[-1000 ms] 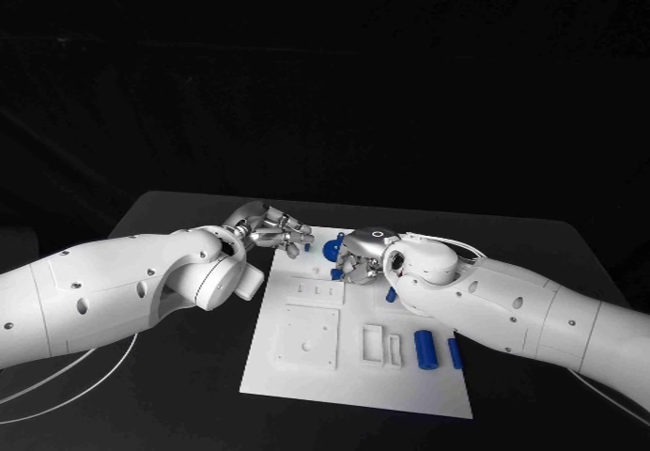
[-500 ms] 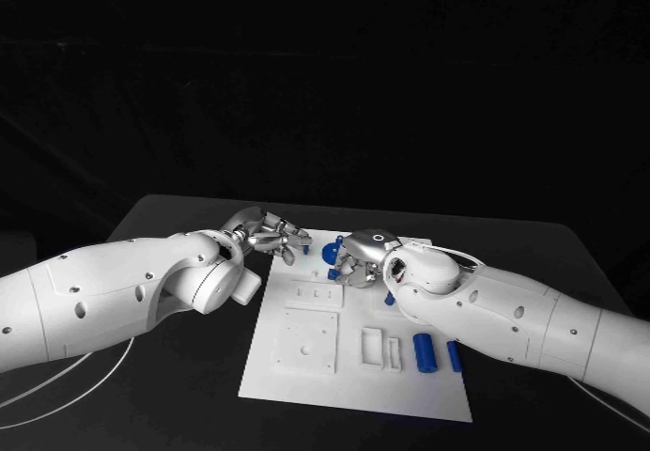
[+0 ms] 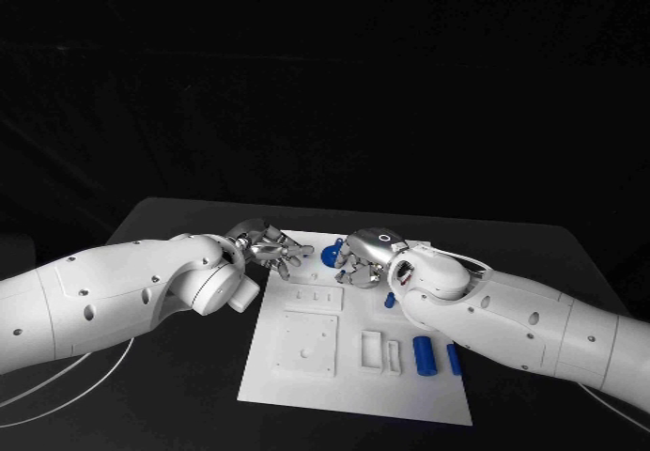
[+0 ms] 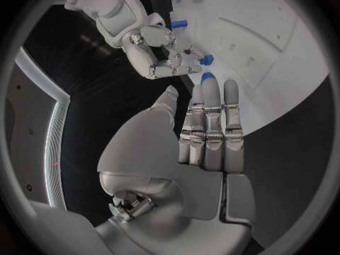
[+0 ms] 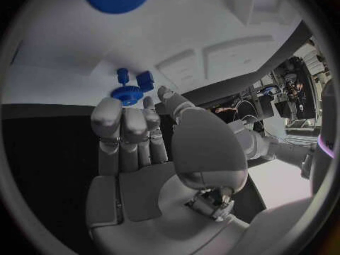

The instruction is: Assemble the parts on the task board

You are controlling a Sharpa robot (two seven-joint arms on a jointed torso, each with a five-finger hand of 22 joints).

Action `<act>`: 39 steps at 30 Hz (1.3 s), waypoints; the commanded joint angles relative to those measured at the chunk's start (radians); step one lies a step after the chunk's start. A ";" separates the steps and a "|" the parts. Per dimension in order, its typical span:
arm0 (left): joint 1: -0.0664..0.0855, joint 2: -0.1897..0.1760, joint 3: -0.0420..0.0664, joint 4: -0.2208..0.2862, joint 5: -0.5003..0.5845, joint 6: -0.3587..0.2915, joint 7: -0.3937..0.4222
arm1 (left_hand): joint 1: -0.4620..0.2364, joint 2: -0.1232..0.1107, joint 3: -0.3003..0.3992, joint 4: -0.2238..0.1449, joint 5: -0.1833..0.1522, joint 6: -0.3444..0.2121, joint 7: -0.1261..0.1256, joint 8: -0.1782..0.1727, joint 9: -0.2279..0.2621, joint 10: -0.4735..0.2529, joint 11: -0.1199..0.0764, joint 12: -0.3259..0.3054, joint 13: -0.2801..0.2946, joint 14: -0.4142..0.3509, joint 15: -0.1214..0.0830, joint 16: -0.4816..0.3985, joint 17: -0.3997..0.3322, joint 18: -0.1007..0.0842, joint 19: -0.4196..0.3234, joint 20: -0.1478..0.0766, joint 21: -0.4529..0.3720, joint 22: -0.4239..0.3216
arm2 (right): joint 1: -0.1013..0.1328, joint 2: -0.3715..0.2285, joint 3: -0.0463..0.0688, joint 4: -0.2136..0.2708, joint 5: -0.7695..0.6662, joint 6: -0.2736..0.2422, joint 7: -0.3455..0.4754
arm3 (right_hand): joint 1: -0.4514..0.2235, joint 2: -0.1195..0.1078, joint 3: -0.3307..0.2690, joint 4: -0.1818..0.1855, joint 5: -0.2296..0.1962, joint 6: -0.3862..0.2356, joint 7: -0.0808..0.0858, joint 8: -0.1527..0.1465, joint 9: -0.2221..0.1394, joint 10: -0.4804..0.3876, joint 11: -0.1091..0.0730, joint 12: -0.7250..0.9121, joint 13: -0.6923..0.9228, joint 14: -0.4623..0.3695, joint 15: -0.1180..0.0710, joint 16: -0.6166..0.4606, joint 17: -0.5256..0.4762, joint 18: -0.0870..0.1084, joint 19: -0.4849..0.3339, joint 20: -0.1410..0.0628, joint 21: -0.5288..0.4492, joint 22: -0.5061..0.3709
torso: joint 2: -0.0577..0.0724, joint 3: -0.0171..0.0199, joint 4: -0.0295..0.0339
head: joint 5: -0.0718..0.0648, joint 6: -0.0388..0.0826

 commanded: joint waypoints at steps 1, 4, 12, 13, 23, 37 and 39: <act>0.001 0.008 0.000 -0.006 -0.064 0.066 -0.106 | -0.016 -0.001 -0.003 0.018 -0.007 -0.007 0.000 0.001 -0.001 0.017 0.001 0.004 0.002 0.012 -0.006 0.018 0.006 0.005 0.016 -0.002 0.007 0.010 | 0.000 -0.008 0.002 0.014 0.004 -0.031 -0.012 | -0.003 -0.010 0.002 0.005 0.003 0.001 -0.003 -0.004 -0.001 0.007 -0.001 0.000 0.000 0.006 -0.003 0.001 0.001 -0.001 0.016 -0.002 0.005 0.107 | -0.001 0.0001 -0.0012 | 0.002 0.002; 0.001 0.014 0.000 -0.010 -0.077 0.077 -0.130 | -0.022 -0.003 -0.003 0.029 -0.012 -0.010 0.000 0.001 -0.001 0.020 0.001 0.005 0.003 0.016 -0.009 0.038 0.013 0.005 0.023 -0.005 0.013 0.022 | 0.000 -0.012 0.002 0.017 0.006 -0.026 -0.015 | -0.003 -0.012 0.002 0.006 0.003 0.001 -0.003 -0.004 -0.001 0.007 -0.001 -0.001 0.000 0.007 -0.003 0.001 0.001 -0.001 0.016 -0.002 0.007 0.108 | 0.000 0.0002 -0.0013 | -0.001 0.005; 0.001 0.025 0.000 -0.014 -0.090 0.084 -0.150 | -0.016 -0.005 0.002 0.032 -0.012 -0.013 0.001 0.000 -0.001 0.018 0.001 0.004 0.003 0.008 -0.008 0.049 0.011 0.005 0.019 -0.005 0.009 0.038 | 0.000 -0.015 0.003 0.017 0.009 -0.009 -0.018 | -0.001 -0.014 0.003 0.005 0.000 0.000 -0.002 -0.005 -0.001 0.006 -0.001 -0.003 -0.002 0.006 -0.003 0.000 0.000 -0.001 0.016 -0.002 0.005 0.107 | 0.000 -0.0013 0.0021 | -0.006 0.005; 0.001 0.026 0.000 -0.014 -0.090 0.083 -0.150 | -0.016 -0.005 0.002 0.032 -0.012 -0.013 0.001 0.000 -0.001 0.018 0.001 0.004 0.003 0.008 -0.008 0.049 0.011 0.005 0.019 -0.005 0.009 0.038 | 0.000 -0.015 0.003 0.017 0.010 -0.006 -0.018 | -0.001 -0.014 0.004 0.006 -0.001 0.000 -0.002 -0.004 -0.001 0.006 -0.001 -0.004 -0.002 0.007 -0.003 -0.001 0.001 -0.001 0.015 -0.002 0.004 0.107 | 0.000 -0.0011 0.0021 | -0.006 0.005; 0.001 0.024 0.000 -0.013 -0.093 0.076 -0.151 | -0.017 -0.010 0.000 0.032 -0.013 -0.021 0.004 -0.001 -0.002 0.015 0.003 0.004 0.002 0.007 -0.007 0.051 0.009 0.006 0.019 -0.004 0.007 0.044 | 0.000 -0.017 0.003 0.014 0.016 0.013 -0.036 | -0.003 -0.048 -0.169 0.062 -0.004 -0.098 0.023 -0.002 -0.001 -0.008 0.016 -0.023 -0.021 0.006 0.011 -0.010 -0.005 0.007 0.016 0.011 -0.002 0.106 | 0.001 -0.0032 0.0015 | -0.008 0.003; 0.001 0.020 0.000 -0.006 -0.097 0.069 -0.144 | -0.027 -0.017 -0.002 0.038 -0.018 -0.023 0.004 0.001 -0.001 0.015 0.003 0.005 0.003 0.007 -0.007 0.054 0.007 0.007 0.020 -0.004 0.005 0.051 | 0.000 -0.003 0.003 -0.010 -0.001 0.064 -0.078 | 0.030 -0.048 -0.257 0.152 -0.004 -0.094 0.022 -0.004 -0.001 -0.013 0.017 -0.023 -0.030 0.005 0.011 -0.013 -0.006 0.008 0.017 0.013 -0.005 0.107 | 0.001 -0.0030 0.0035 | -0.007 -0.002; 0.001 0.020 0.000 -0.006 -0.097 0.069 -0.144 | -0.027 -0.017 -0.002 0.038 -0.018 -0.023 0.004 0.001 -0.001 0.015 0.003 0.005 0.003 0.007 -0.007 0.054 0.007 0.007 0.020 -0.004 0.005 0.051 | 0.000 -0.001 0.003 -0.013 -0.002 0.067 -0.080 | 0.030 -0.048 -0.235 0.151 -0.013 -0.087 0.021 -0.004 -0.001 -0.012 0.015 -0.021 -0.028 0.006 0.010 -0.012 -0.005 0.008 0.018 0.012 -0.004 0.107 | 0.001 -0.0029 0.0036 | -0.007 -0.003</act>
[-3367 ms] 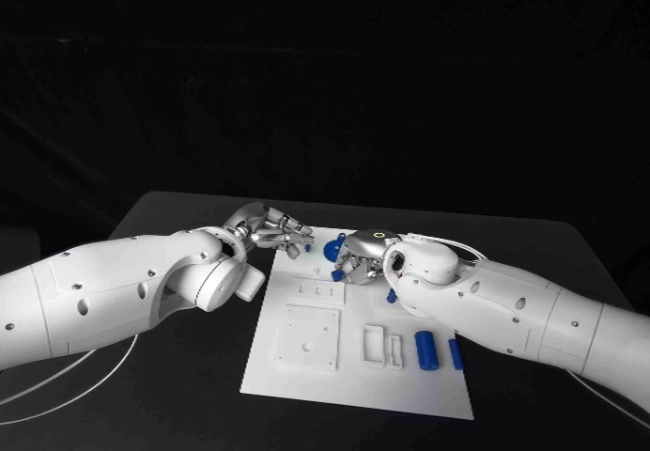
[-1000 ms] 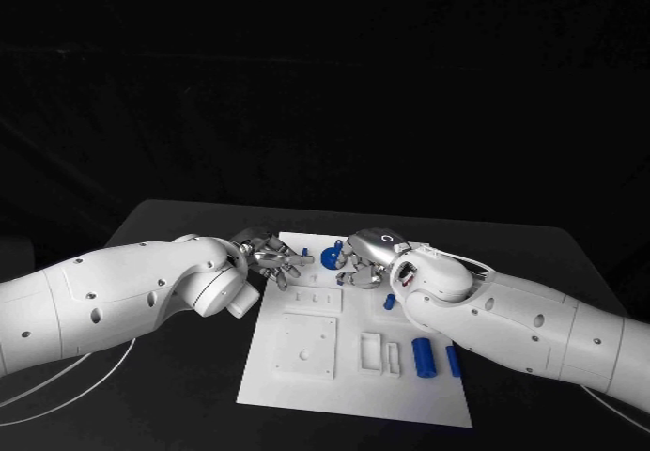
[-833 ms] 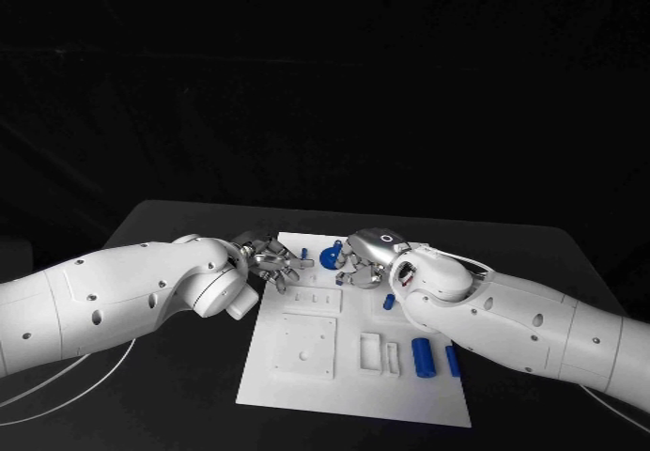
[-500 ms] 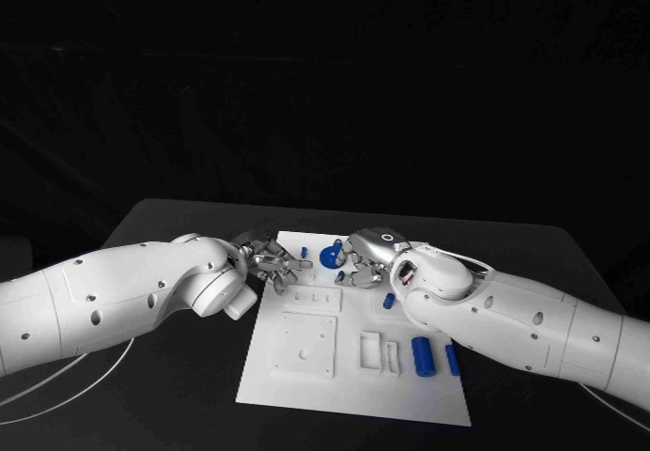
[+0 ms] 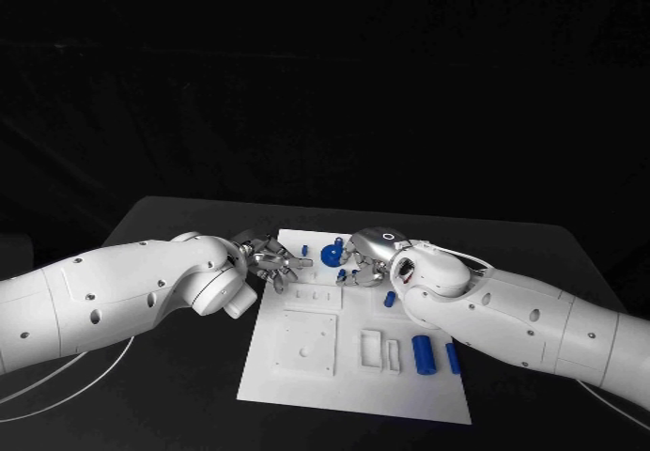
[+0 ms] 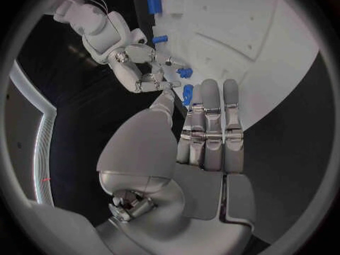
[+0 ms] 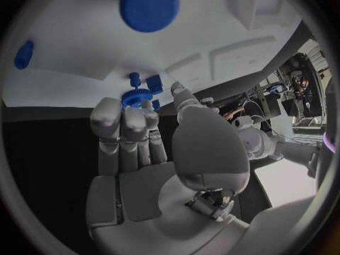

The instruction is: Assemble the parts on the task board

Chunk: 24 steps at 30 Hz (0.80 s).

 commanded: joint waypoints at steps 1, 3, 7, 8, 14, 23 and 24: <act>0.001 0.000 0.001 0.004 -0.006 0.003 0.004 | -0.004 -0.003 0.001 0.008 -0.005 -0.005 0.000 0.001 0.000 0.012 0.000 0.005 0.001 0.000 0.000 0.005 -0.001 0.007 0.000 0.002 -0.003 0.001 | -0.001 0.004 0.000 -0.005 -0.016 0.039 -0.022 | 0.007 0.009 0.033 -0.005 -0.018 0.019 -0.002 -0.004 -0.001 0.002 0.002 0.004 0.003 0.000 0.003 0.000 0.003 0.007 0.019 0.002 -0.001 0.106 | 0.000 0.0007 0.0001 | 0.000 -0.001; 0.001 0.000 0.001 0.004 -0.006 0.003 0.004 | -0.004 -0.003 0.001 0.008 -0.005 -0.005 0.000 0.001 0.000 0.012 0.000 0.005 0.001 0.000 0.000 0.005 -0.001 0.007 0.000 0.002 -0.003 0.001 | -0.001 0.006 0.000 -0.009 -0.017 0.043 -0.022 | 0.006 0.008 0.081 -0.012 -0.052 0.030 -0.005 -0.005 -0.001 0.003 0.000 0.004 0.004 0.000 0.002 0.000 0.003 0.006 0.019 0.001 -0.001 0.106 | 0.000 0.0008 0.0002 | 0.000 -0.001; 0.001 -0.001 0.001 0.005 -0.007 0.002 0.004 | -0.006 -0.003 0.001 0.009 -0.004 -0.005 0.000 0.001 -0.001 0.012 0.000 0.005 0.001 -0.001 0.001 0.005 -0.002 0.007 0.000 0.002 -0.004 0.003 | -0.001 0.011 0.000 -0.015 -0.018 0.048 -0.020 | -0.009 0.014 0.191 -0.032 -0.094 0.056 -0.013 -0.004 -0.001 0.006 -0.006 0.008 0.008 0.001 -0.002 0.001 0.005 0.002 0.018 -0.003 0.001 0.107 | 0.000 0.0011 0.0002 | 0.000 -0.002; 0.001 -0.001 0.001 0.005 -0.007 0.002 0.005 | -0.006 -0.003 0.002 0.010 -0.004 -0.005 0.000 0.001 0.000 0.012 0.000 0.005 0.001 -0.001 0.001 0.005 -0.002 0.007 0.000 0.002 -0.004 0.003 | -0.001 0.012 0.000 -0.016 -0.018 0.048 -0.019 | -0.012 0.015 0.201 -0.035 -0.098 0.058 -0.014 -0.004 -0.001 0.006 -0.006 0.007 0.008 0.001 -0.002 0.001 0.005 0.002 0.018 -0.003 0.001 0.107 | 0.000 0.0012 0.0003 | 0.000 -0.002; 0.001 -0.002 0.001 0.005 -0.007 0.003 0.005 | -0.006 -0.003 0.002 0.010 -0.004 -0.005 0.000 0.001 0.000 0.011 0.000 0.005 0.001 -0.001 0.001 0.005 -0.002 0.007 0.000 0.002 -0.005 0.004 | -0.001 0.020 0.000 -0.022 -0.017 0.054 -0.015 | -0.035 0.023 0.265 -0.051 -0.109 0.073 -0.019 -0.004 -0.001 0.007 -0.009 0.009 0.012 0.001 -0.004 -0.001 0.005 0.000 0.017 -0.005 0.003 0.106 | 0.000 0.0008 0.0010 | 0.002 -0.004; 0.001 -0.003 0.001 0.006 -0.008 0.006 0.006 | -0.004 -0.003 0.005 0.009 -0.002 -0.004 0.000 0.001 -0.001 0.011 0.000 0.005 0.001 -0.002 0.001 0.006 -0.004 0.007 -0.001 0.002 -0.007 0.008 | -0.003 0.027 -0.001 -0.028 -0.015 0.064 -0.013 | -0.044 0.013 0.234 -0.061 -0.077 0.070 -0.018 -0.004 -0.001 0.006 -0.009 0.007 0.013 0.001 -0.004 -0.002 0.004 -0.001 0.017 -0.006 0.002 0.106 | 0.000 0.0008 -0.0011 | 0.004 -0.007; 0.001 -0.003 0.001 0.006 -0.009 0.006 0.006 | -0.004 -0.003 0.005 0.009 -0.002 -0.004 0.000 0.001 -0.001 0.011 0.000 0.005 0.001 -0.002 0.001 0.006 -0.004 0.007 -0.001 0.002 -0.007 0.008 | -0.003 0.027 -0.001 -0.028 -0.015 0.065 -0.013 | -0.043 0.013 0.232 -0.062 -0.075 0.070 -0.018 -0.004 -0.001 0.006 -0.009 0.007 0.012 0.001 -0.004 -0.002 0.004 -0.001 0.017 -0.006 0.003 0.106 | 0.000 0.0005 -0.0012 | 0.004 -0.007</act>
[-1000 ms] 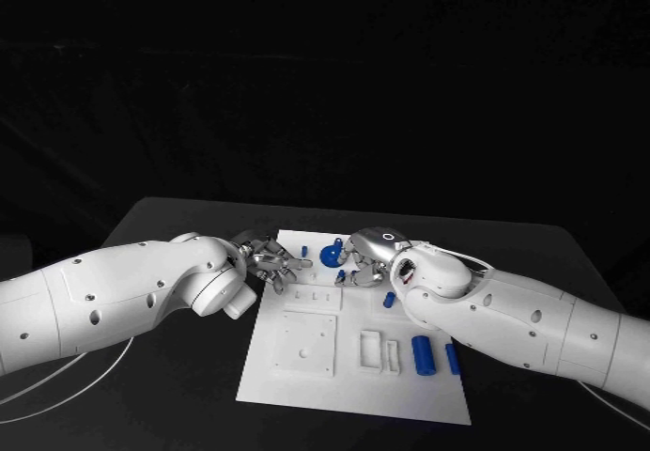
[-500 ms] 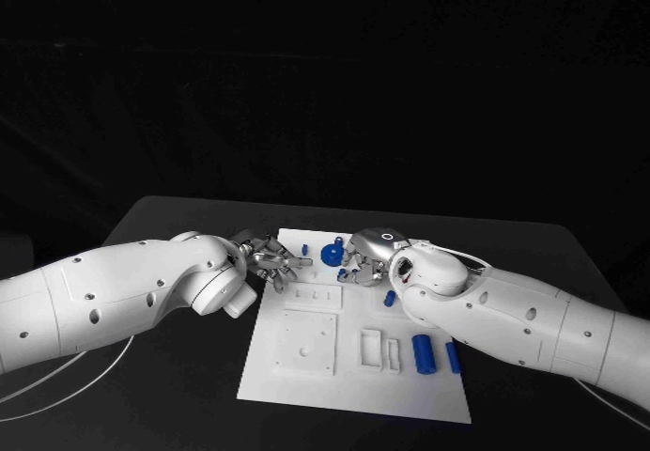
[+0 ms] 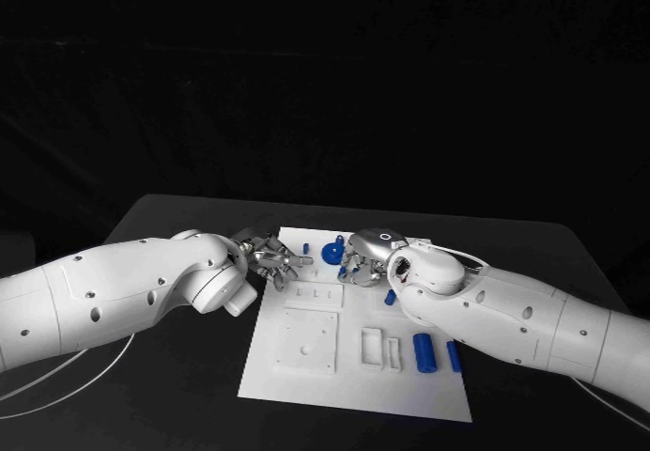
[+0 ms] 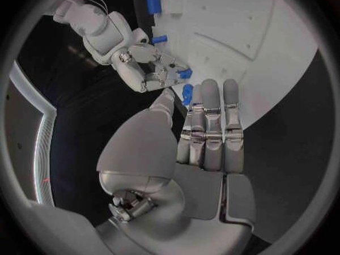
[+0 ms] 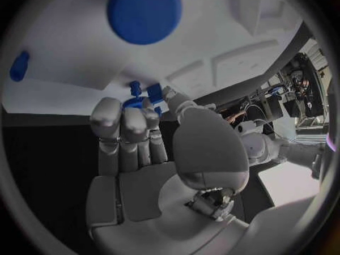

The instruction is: Assemble the parts on the task board

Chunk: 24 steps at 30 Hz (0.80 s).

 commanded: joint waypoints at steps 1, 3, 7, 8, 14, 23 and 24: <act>0.001 0.000 0.001 0.004 -0.005 0.006 0.006 | -0.005 -0.003 0.002 0.006 -0.002 -0.004 0.000 0.001 -0.001 0.011 0.000 0.005 0.001 -0.002 0.001 0.006 -0.001 0.007 -0.001 0.002 -0.007 0.001 | -0.001 0.002 0.000 -0.001 -0.011 0.022 0.000 | -0.009 0.000 -0.009 0.000 0.007 0.003 0.002 -0.004 -0.001 0.003 -0.005 0.003 0.000 0.000 -0.004 -0.003 0.000 0.000 0.017 -0.006 0.002 0.107 | 0.000 -0.0004 -0.0012 | 0.001 -0.001; 0.001 0.000 0.001 0.004 -0.005 0.006 0.007 | -0.005 -0.003 0.002 0.006 -0.002 -0.004 0.000 0.001 -0.001 0.011 0.000 0.005 0.001 -0.002 0.001 0.006 -0.001 0.007 -0.001 0.002 -0.007 0.001 | -0.001 0.002 0.000 -0.002 -0.011 0.024 0.000 | -0.008 -0.001 -0.011 -0.001 0.008 0.002 0.002 -0.004 -0.001 0.002 -0.005 0.002 -0.001 0.000 -0.004 -0.003 0.000 0.000 0.017 -0.006 0.001 0.106 | 0.000 -0.0004 -0.0010 | 0.000 -0.002; 0.001 -0.001 0.001 0.004 -0.005 0.007 0.007 | -0.005 -0.003 0.002 0.005 -0.002 -0.006 0.000 0.000 -0.001 0.010 0.000 0.005 0.001 -0.002 0.001 0.006 -0.002 0.007 -0.001 0.002 -0.007 0.002 | -0.001 0.003 0.000 -0.004 -0.009 0.028 0.001 | -0.003 0.002 -0.012 -0.004 0.015 0.000 0.003 -0.004 -0.001 0.000 -0.005 0.000 -0.001 0.000 -0.003 -0.005 -0.001 0.000 0.016 -0.005 0.000 0.106 | 0.000 0.0001 -0.0006 | 0.000 -0.002; 0.001 -0.001 0.001 0.004 -0.005 0.007 0.007 | -0.005 -0.003 0.002 0.005 -0.002 -0.006 0.000 0.000 -0.001 0.010 0.000 0.005 0.001 -0.002 0.001 0.006 -0.002 0.007 -0.001 0.002 -0.007 0.002 | -0.001 0.003 0.000 -0.004 -0.008 0.028 0.002 | -0.002 0.005 -0.009 -0.005 0.016 0.000 0.003 -0.004 -0.001 0.000 -0.005 0.000 -0.001 0.000 -0.003 -0.004 -0.001 0.000 0.016 -0.005 -0.001 0.106 | 0.000 0.0001 -0.0006 | 0.000 -0.002; 0.001 0.000 0.001 0.005 -0.006 0.007 0.008 | -0.004 -0.003 0.002 0.005 -0.001 -0.006 0.001 0.001 -0.001 0.009 0.001 0.005 0.001 -0.003 0.001 0.006 -0.003 0.007 -0.001 0.003 -0.008 0.004 | -0.001 0.004 -0.001 -0.006 -0.004 0.023 0.005 | 0.001 0.022 0.098 -0.039 -0.025 0.018 -0.002 -0.004 -0.001 0.001 -0.008 0.004 0.003 0.001 -0.006 -0.003 0.000 -0.001 0.016 -0.007 0.002 0.107 | 0.000 0.0002 -0.0009 | 0.001 -0.002; 0.001 0.000 0.001 0.005 -0.006 0.009 0.009 | -0.004 -0.003 0.002 0.005 -0.001 -0.006 0.001 0.001 -0.001 0.009 0.001 0.005 0.001 -0.003 0.001 0.006 -0.003 0.007 -0.001 0.003 -0.008 0.004 | -0.001 0.007 -0.001 -0.006 -0.003 -0.002 0.002 | -0.025 0.029 0.144 -0.094 -0.017 0.032 -0.005 -0.004 0.000 0.004 -0.010 0.006 0.006 0.001 -0.008 0.001 0.005 -0.003 0.016 -0.010 0.006 0.107 | -0.001 -0.0002 -0.0007 | 0.000 -0.002; 0.001 0.000 0.001 0.005 -0.006 0.009 0.009 | -0.004 -0.003 0.002 0.005 -0.001 -0.006 0.001 0.001 -0.001 0.009 0.001 0.005 0.001 -0.003 0.001 0.006 -0.003 0.007 -0.001 0.003 -0.008 0.004 | -0.001 0.007 -0.001 -0.006 -0.002 -0.002 0.002 | -0.026 0.028 0.140 -0.095 -0.010 0.032 -0.005 -0.004 0.000 0.005 -0.011 0.006 0.006 0.002 -0.007 0.001 0.005 -0.003 0.016 -0.010 0.007 0.107 | -0.001 -0.0003 -0.0004 | -0.001 -0.002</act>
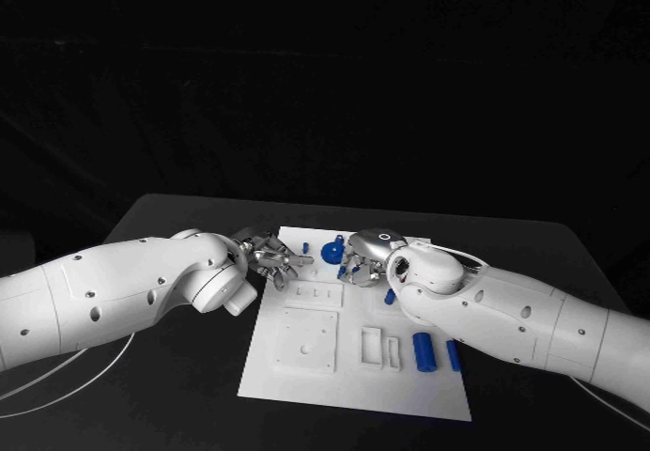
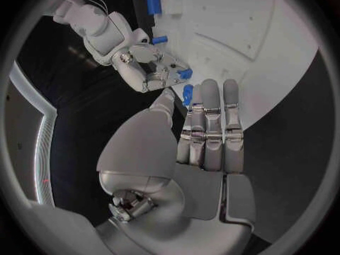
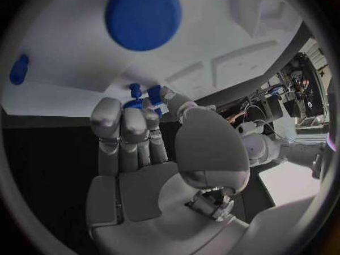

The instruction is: Assemble the parts on the task board

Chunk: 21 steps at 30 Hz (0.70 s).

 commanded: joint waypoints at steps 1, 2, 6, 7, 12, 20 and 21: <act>0.001 0.001 0.001 0.003 -0.002 0.009 0.009 | -0.004 -0.003 0.002 0.005 -0.001 -0.006 0.001 0.001 -0.001 0.009 0.000 0.005 0.001 -0.003 0.001 0.006 -0.001 0.007 -0.001 0.003 -0.004 0.001 | -0.001 0.002 0.000 0.000 -0.005 -0.009 0.001 | -0.007 -0.004 -0.008 -0.006 0.012 0.004 0.001 0.003 0.002 0.001 -0.007 0.002 0.000 0.002 -0.007 0.001 0.001 -0.003 0.020 -0.006 0.003 0.107 | 0.000 -0.0005 0.0007 | -0.001 0.000; 0.001 0.001 0.001 0.003 -0.002 0.009 0.009 | -0.004 -0.003 0.002 0.005 -0.001 -0.006 0.001 0.001 -0.001 0.009 0.000 0.005 0.001 -0.003 0.001 0.006 -0.001 0.007 -0.001 0.003 -0.004 0.001 | -0.001 0.002 0.000 0.000 -0.005 -0.009 0.000 | -0.007 -0.005 -0.009 -0.007 0.014 0.004 0.001 0.003 0.002 0.001 -0.007 0.002 0.000 0.002 -0.007 0.001 0.001 -0.003 0.020 -0.006 0.002 0.107 | 0.000 -0.0005 0.0011 | -0.002 0.000; 0.001 0.001 0.001 0.002 -0.002 0.009 0.010 | -0.004 -0.003 0.002 0.003 -0.001 -0.008 0.001 0.000 -0.001 0.008 0.001 0.004 0.001 -0.003 0.001 0.007 -0.002 0.007 -0.002 0.003 -0.005 0.004 | -0.001 0.003 0.000 0.000 -0.005 -0.009 -0.001 | -0.004 -0.002 -0.003 -0.013 0.051 0.001 0.003 0.003 0.002 -0.001 -0.006 -0.001 -0.002 0.002 -0.007 0.000 0.000 -0.002 0.019 -0.005 0.002 0.107 | -0.001 -0.0002 0.0005 | -0.002 0.001; 0.001 0.001 0.001 0.002 -0.002 0.009 0.011 | -0.004 -0.003 0.002 0.002 -0.001 -0.010 0.002 0.000 -0.001 0.007 0.001 0.004 0.001 -0.003 0.002 0.007 -0.003 0.007 -0.002 0.003 -0.005 0.004 | -0.001 0.003 0.000 -0.001 -0.005 -0.010 -0.001 | -0.004 -0.002 0.004 -0.016 0.070 0.001 0.003 0.003 0.002 -0.003 -0.006 -0.001 -0.002 0.001 -0.007 -0.001 0.000 -0.002 0.019 -0.005 0.001 0.107 | 0.000 -0.0003 0.0001 | -0.001 0.001; 0.001 0.002 0.001 0.003 0.001 0.010 0.016 | -0.003 -0.003 0.002 0.001 -0.001 -0.016 0.003 0.000 -0.001 0.005 0.002 0.003 0.001 -0.003 0.002 0.007 -0.003 0.007 -0.002 0.004 -0.005 0.004 | -0.001 0.001 0.000 0.000 -0.002 -0.031 0.001 | -0.012 0.001 0.028 -0.038 0.121 0.003 0.005 0.003 0.002 -0.003 -0.007 -0.001 -0.001 0.001 -0.007 -0.001 0.000 -0.001 0.019 -0.005 0.002 0.107 | 0.000 -0.0004 0.0000 | 0.000 0.003; 0.001 -0.002 0.001 0.003 0.058 0.007 0.055 | 0.011 0.003 0.006 -0.013 0.010 -0.026 0.007 0.000 -0.003 0.005 0.003 0.003 0.000 -0.004 0.002 0.007 -0.004 0.008 -0.004 0.004 -0.006 0.006 | -0.006 -0.023 0.000 0.028 0.053 -0.132 0.034 | -0.024 0.002 0.040 -0.050 0.171 0.008 0.004 0.003 0.003 0.000 -0.009 -0.001 0.000 0.001 -0.011 0.002 0.004 -0.001 0.020 -0.009 0.006 0.107 | 0.000 0.0011 -0.0002 | 0.002 0.006; 0.001 -0.002 0.001 0.003 0.066 0.005 0.062 | 0.012 0.004 0.006 -0.015 0.011 -0.026 0.007 0.000 -0.003 0.005 0.003 0.003 0.000 -0.005 0.003 0.007 -0.004 0.008 -0.004 0.004 -0.006 0.006 | -0.006 -0.026 0.000 0.032 0.060 -0.141 0.037 | -0.024 0.003 0.041 -0.051 0.173 0.009 0.004 0.003 0.002 -0.001 -0.009 -0.001 0.000 0.001 -0.011 0.002 0.004 -0.001 0.020 -0.009 0.007 0.108 | -0.001 0.0013 -0.0004 | 0.002 0.007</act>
